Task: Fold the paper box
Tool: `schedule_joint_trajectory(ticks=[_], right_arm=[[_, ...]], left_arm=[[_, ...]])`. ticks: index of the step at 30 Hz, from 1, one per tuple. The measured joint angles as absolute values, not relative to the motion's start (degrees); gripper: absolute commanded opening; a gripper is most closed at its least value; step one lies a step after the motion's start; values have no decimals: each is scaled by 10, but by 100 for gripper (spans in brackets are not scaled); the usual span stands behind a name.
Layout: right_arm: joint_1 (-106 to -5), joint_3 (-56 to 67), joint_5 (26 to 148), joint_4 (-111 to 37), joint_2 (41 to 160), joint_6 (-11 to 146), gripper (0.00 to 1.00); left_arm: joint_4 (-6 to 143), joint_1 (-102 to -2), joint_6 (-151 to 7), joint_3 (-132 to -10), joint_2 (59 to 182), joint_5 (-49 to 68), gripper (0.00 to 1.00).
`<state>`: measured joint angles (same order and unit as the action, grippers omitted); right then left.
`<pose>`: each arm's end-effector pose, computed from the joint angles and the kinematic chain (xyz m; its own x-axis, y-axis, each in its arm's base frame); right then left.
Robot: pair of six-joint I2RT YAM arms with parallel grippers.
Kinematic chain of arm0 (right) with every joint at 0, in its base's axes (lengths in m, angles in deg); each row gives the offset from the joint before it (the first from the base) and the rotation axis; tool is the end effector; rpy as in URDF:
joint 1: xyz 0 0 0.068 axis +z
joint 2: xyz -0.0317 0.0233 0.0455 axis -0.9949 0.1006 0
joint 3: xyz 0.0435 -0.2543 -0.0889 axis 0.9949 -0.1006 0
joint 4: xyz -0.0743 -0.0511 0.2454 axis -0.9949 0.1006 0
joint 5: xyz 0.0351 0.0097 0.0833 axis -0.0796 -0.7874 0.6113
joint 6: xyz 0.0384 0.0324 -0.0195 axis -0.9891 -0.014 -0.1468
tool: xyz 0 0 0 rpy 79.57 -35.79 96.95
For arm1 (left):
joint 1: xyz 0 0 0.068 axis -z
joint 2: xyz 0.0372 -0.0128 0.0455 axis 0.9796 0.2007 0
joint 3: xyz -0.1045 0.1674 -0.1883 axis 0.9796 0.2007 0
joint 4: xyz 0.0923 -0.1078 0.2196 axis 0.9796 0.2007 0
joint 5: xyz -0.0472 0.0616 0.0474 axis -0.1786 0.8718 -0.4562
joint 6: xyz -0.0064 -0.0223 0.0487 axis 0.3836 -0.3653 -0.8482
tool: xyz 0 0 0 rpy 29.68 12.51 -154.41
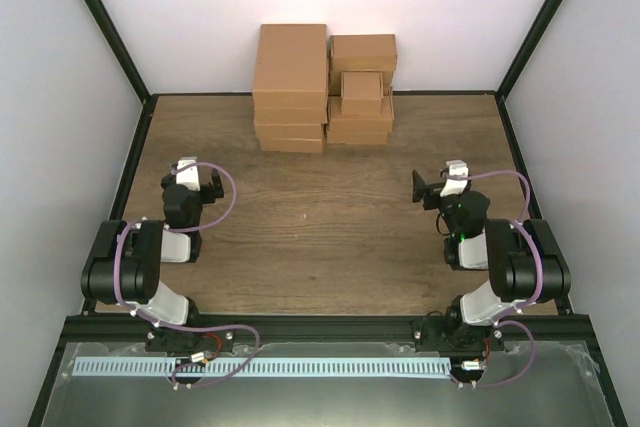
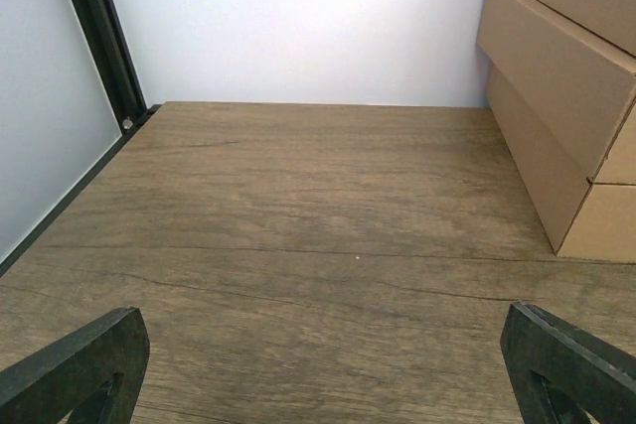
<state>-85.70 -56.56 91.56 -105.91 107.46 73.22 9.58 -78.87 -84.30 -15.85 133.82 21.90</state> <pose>0.2417 0.0012 0.1465 -0.1047 0.0231 -0.9942 -0.1839 0.9820 0.0422 0.2557 0.0047 0.1449 -0.1816 0.0108 -0.9833 -0.0792 0.9965 0.0256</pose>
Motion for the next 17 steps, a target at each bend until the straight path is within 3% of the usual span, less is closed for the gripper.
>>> schedule_joint_trajectory(ticks=[17], right_arm=[[-855, -565, 905, -1050, 1075, 733, 100]], left_arm=[[96, -789, -843, -158, 1338, 219, 100]])
